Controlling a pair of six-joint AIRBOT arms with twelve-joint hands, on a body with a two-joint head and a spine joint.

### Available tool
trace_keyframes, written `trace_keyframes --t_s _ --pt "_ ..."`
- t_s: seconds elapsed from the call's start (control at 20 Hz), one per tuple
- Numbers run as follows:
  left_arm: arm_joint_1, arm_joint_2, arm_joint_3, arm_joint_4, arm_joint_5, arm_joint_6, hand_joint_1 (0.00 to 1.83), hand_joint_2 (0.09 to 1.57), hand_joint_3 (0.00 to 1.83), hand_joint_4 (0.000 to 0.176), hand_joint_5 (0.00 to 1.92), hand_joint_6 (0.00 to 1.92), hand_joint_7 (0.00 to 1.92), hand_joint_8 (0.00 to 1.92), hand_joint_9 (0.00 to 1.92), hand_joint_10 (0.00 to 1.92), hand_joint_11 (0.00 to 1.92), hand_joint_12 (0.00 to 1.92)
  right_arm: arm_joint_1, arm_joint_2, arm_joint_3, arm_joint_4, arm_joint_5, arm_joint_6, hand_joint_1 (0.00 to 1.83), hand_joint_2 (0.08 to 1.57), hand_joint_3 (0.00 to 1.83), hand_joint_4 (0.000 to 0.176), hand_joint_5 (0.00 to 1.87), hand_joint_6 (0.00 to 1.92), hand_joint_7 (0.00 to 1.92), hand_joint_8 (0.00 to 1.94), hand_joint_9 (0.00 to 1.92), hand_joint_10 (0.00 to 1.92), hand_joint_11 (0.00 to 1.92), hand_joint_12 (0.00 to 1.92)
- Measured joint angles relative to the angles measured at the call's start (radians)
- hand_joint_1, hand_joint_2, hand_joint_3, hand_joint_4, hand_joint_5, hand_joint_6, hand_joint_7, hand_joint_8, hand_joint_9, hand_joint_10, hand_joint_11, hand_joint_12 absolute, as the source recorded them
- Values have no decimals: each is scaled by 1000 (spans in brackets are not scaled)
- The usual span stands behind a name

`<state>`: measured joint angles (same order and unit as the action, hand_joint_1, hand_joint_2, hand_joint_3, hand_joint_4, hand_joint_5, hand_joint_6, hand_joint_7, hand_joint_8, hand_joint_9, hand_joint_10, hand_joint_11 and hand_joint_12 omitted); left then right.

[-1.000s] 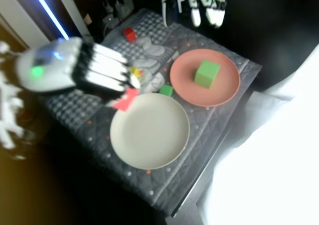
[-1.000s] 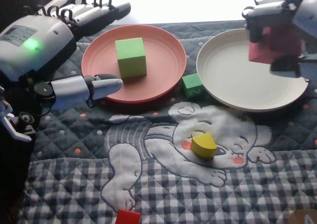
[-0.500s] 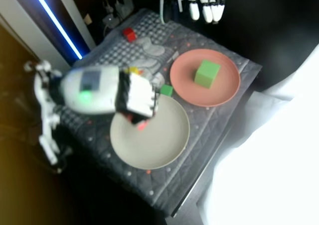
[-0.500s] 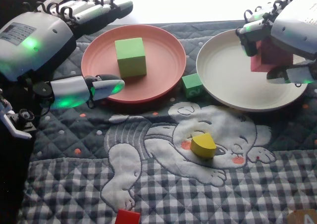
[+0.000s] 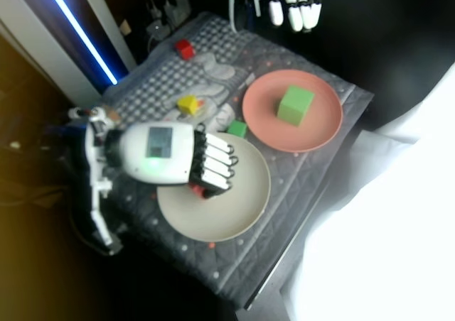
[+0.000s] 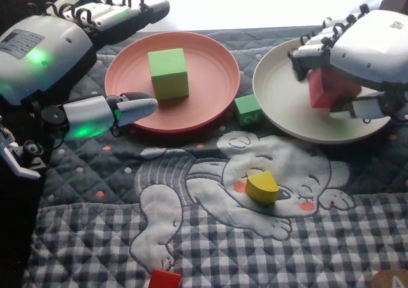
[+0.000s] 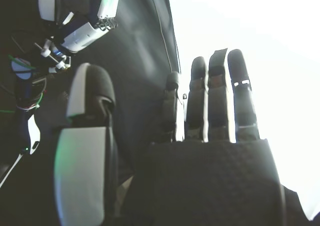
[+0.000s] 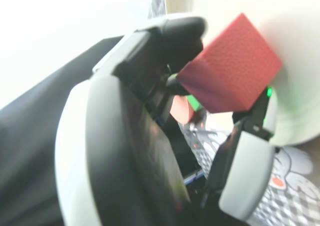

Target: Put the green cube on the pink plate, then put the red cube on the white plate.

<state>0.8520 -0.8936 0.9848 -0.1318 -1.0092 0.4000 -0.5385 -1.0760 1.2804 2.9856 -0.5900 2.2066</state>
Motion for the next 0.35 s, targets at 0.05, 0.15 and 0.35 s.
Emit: trace_keyframes --t_s 0.05,0.15,0.35 --pt "0 0 0 0 0 0 583 1151 2 110 225 3 352 7 322 30 0 1131 0 3 -4 0 -1 0 988 926 0 47 9 19 6 5 4 15 0 104" --pt "1 0 0 -3 -1 0 598 1149 0 124 231 2 361 5 312 22 0 1088 7 37 -36 -2 -24 0 891 906 0 68 0 0 0 0 0 0 0 3" --pt "14 1 -5 -15 -16 0 626 1143 0 136 250 3 215 0 253 0 0 974 -2 127 -132 -2 -146 -1 807 933 0 37 1 0 0 0 0 0 0 0"
